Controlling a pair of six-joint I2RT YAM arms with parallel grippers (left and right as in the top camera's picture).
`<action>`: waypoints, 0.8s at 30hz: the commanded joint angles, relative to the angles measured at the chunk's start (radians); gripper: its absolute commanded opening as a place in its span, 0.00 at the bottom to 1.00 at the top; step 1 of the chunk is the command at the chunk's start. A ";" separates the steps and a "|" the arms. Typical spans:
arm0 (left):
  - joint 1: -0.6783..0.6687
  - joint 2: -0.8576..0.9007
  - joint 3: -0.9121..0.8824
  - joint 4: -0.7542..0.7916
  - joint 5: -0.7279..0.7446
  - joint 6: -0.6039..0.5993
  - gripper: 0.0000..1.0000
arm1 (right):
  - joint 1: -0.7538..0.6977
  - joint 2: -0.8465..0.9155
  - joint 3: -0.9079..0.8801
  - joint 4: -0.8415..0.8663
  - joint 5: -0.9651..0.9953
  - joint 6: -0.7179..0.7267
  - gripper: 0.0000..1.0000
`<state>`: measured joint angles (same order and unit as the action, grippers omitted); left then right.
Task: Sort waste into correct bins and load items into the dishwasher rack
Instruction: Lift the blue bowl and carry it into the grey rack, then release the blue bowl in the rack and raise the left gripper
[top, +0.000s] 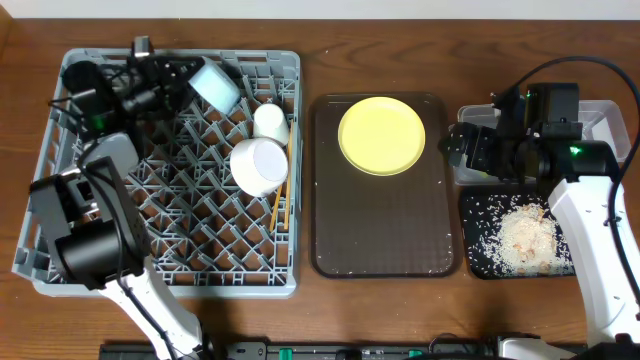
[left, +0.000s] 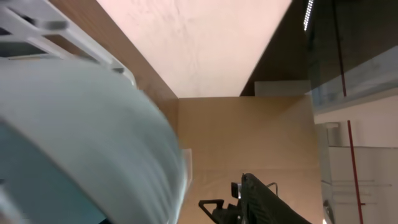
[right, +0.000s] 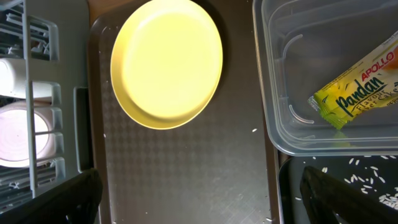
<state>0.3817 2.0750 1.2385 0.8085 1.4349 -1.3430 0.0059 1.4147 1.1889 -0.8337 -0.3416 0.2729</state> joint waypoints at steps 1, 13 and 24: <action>0.063 -0.008 0.005 0.014 0.082 -0.013 0.42 | 0.008 -0.001 0.002 -0.001 -0.005 -0.012 0.99; 0.118 -0.104 -0.008 0.017 0.138 -0.024 0.54 | 0.008 -0.001 0.002 0.000 -0.003 -0.012 0.99; 0.105 -0.140 -0.011 0.017 0.138 -0.024 0.46 | 0.008 -0.001 0.002 0.000 -0.003 -0.012 0.99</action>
<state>0.4953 1.9778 1.2327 0.8192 1.5501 -1.3659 0.0059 1.4147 1.1889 -0.8337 -0.3412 0.2729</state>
